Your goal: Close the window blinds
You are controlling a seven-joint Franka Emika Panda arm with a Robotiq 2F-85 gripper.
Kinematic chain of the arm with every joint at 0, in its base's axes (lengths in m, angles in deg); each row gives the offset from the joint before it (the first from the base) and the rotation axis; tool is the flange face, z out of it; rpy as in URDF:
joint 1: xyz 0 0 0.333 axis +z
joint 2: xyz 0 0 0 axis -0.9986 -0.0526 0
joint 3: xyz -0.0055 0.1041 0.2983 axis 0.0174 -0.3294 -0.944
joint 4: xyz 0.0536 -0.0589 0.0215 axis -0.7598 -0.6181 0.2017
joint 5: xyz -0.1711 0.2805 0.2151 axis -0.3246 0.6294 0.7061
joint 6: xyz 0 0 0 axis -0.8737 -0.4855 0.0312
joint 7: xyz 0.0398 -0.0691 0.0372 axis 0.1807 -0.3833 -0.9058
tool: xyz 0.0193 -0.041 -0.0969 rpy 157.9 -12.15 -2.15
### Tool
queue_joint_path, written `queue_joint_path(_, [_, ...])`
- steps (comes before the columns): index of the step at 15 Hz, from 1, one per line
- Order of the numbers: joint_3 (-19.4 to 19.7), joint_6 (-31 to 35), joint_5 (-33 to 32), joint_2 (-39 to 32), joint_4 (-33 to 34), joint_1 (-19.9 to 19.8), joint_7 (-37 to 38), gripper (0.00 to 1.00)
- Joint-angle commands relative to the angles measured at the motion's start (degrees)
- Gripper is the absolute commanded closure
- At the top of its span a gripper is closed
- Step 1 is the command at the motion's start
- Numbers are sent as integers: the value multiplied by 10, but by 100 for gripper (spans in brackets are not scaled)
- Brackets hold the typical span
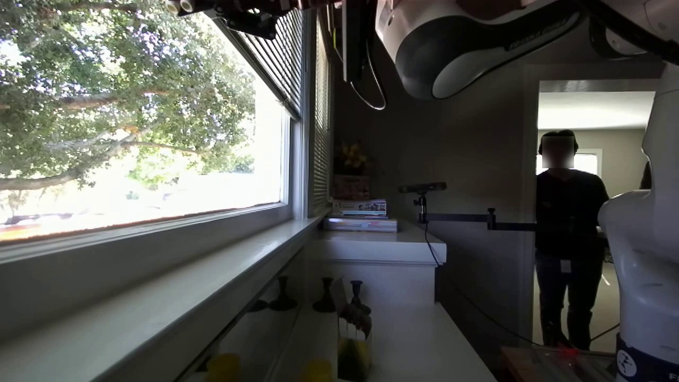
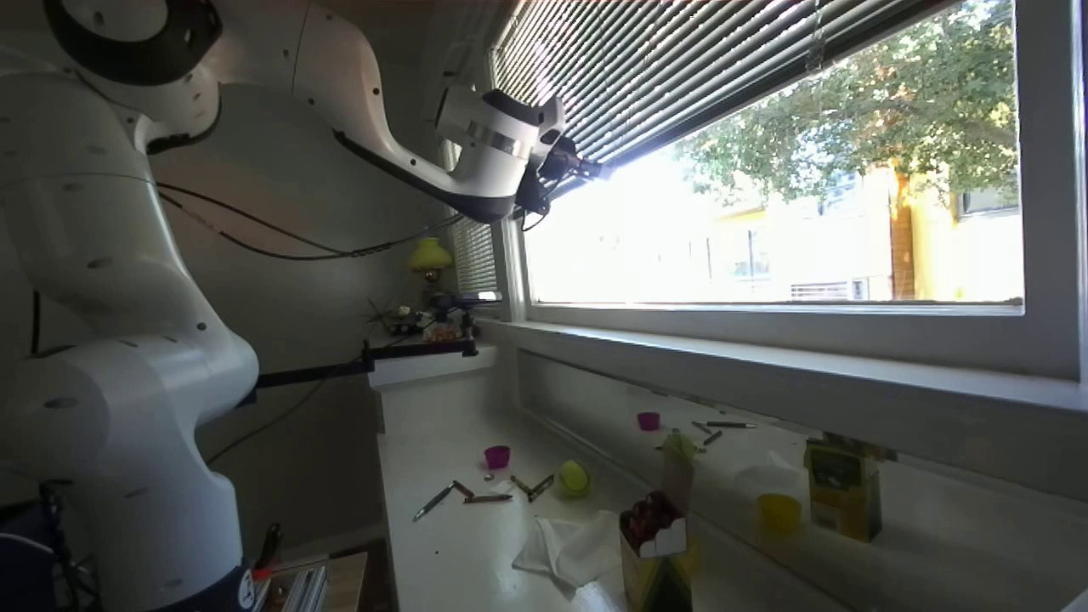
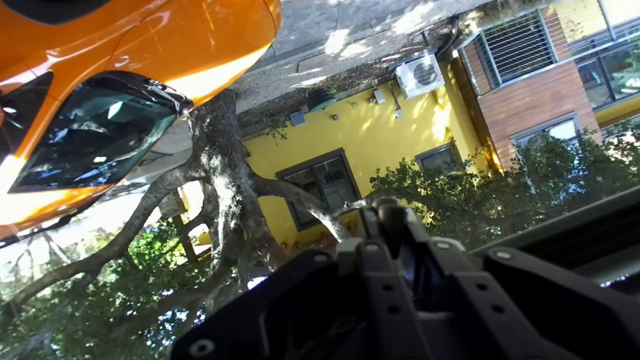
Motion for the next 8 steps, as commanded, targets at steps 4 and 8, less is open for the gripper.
queue_joint_path(4, [70, -4, 48, 72, -103, 83, -55, 97])
queue_joint_path(8, [139, -13, 67, 123, -156, 181, -99, 97])
